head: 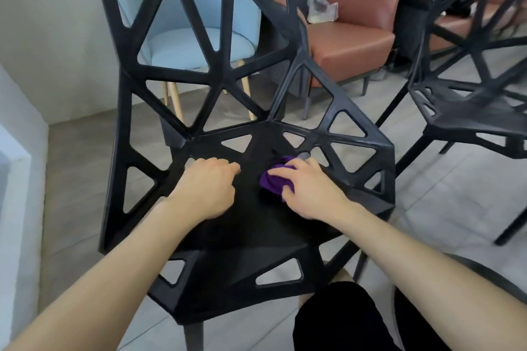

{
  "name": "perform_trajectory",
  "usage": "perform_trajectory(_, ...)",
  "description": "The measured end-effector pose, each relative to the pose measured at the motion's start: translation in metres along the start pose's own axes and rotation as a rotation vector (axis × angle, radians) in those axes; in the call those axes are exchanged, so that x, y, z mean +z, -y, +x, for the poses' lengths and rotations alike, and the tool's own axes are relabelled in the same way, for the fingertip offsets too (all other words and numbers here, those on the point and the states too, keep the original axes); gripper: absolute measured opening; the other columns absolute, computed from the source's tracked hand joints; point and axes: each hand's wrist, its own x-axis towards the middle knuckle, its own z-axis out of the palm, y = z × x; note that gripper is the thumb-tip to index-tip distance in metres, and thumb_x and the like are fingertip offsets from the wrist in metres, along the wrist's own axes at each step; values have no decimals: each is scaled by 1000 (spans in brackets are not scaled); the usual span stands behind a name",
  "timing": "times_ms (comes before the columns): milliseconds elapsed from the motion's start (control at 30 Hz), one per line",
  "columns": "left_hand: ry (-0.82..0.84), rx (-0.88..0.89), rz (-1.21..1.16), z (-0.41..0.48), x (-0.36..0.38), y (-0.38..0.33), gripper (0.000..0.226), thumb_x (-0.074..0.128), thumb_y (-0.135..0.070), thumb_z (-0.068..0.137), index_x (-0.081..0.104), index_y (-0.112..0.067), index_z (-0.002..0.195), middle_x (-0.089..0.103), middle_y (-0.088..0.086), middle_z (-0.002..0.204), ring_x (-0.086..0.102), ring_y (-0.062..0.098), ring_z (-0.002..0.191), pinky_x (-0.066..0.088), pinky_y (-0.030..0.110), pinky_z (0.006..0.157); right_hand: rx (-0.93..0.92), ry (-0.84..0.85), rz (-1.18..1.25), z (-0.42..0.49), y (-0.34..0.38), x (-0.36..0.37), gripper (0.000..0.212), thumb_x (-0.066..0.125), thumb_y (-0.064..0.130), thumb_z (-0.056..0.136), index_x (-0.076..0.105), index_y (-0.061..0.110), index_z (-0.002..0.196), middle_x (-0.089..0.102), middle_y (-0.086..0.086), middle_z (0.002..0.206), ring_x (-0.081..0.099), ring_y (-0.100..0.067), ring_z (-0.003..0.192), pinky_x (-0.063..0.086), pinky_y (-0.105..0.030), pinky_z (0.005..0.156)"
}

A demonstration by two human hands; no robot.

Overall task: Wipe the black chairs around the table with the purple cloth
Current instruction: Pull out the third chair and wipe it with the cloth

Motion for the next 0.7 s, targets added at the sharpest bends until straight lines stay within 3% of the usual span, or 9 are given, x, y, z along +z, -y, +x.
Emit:
perform_trajectory(133,-31,35,-20,-5,6,-6,48,47,-18,100,59,-26,146,68,-1,133,61,25,124,49,42,107,194,-83,-304,71,-26,-25,59,63,25,97,51,35,154,43,-9,151,33,-40,141,41,-53,112)
perform_trajectory(233,-21,55,-31,-1,7,-14,48,47,-18,101,58,-27,147,67,-1,135,61,24,126,48,42,109,283,-74,-329,81,-12,-18,57,66,31,94,54,27,149,41,-13,154,29,-44,146,38,-57,113)
perform_trajectory(433,-53,74,-68,7,0,-20,49,48,-18,100,58,-27,146,67,-2,137,60,23,129,47,43,111,29,29,-25,12,7,1,54,60,30,96,55,43,148,51,-3,143,39,-33,136,47,-50,111)
perform_trajectory(567,-39,26,-56,-21,5,-5,50,47,-18,99,58,-30,147,66,-6,138,60,20,129,49,41,110,56,34,-167,103,-11,-7,68,58,18,99,39,40,161,36,-8,161,31,-40,145,38,-55,117)
perform_trajectory(700,-51,-16,-76,-53,13,12,51,47,-16,99,59,-28,146,68,-6,136,62,20,127,47,38,112,74,50,-268,163,-2,-3,65,59,29,97,42,34,160,42,-10,158,31,-39,145,36,-58,117)
